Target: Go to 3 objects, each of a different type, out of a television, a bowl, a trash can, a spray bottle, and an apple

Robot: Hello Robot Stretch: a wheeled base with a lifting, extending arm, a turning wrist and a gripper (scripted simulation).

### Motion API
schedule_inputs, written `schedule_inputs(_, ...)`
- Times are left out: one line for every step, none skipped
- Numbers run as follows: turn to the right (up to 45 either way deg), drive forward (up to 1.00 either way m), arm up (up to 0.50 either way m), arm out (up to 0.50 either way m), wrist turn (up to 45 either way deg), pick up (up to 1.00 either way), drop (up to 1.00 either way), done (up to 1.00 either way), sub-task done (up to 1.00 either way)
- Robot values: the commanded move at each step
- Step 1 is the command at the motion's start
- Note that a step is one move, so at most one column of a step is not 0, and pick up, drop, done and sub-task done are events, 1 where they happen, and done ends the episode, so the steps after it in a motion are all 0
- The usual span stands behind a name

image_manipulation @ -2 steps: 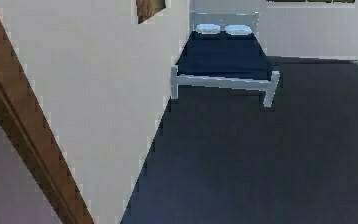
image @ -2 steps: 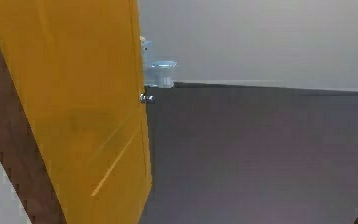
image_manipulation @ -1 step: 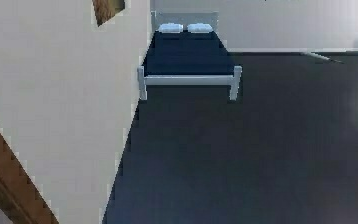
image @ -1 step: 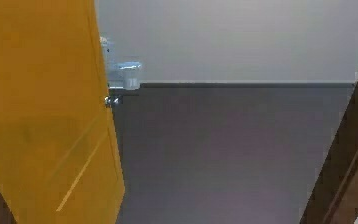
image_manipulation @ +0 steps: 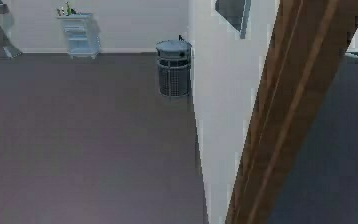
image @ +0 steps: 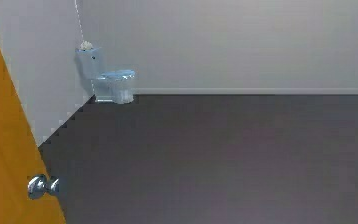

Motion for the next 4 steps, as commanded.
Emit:
schedule_inputs(45.0,0.0,0.0,0.0,0.0,0.0,0.0,0.0,0.0)
schedule_inputs(27.0,0.0,0.0,0.0,0.0,0.0,0.0,0.0,0.0)
schedule_inputs(0.0,0.25,0.0,0.0,0.0,0.0,0.0,0.0,0.0)
schedule_inputs(18.0,0.0,0.0,0.0,0.0,0.0,0.0,0.0,0.0)
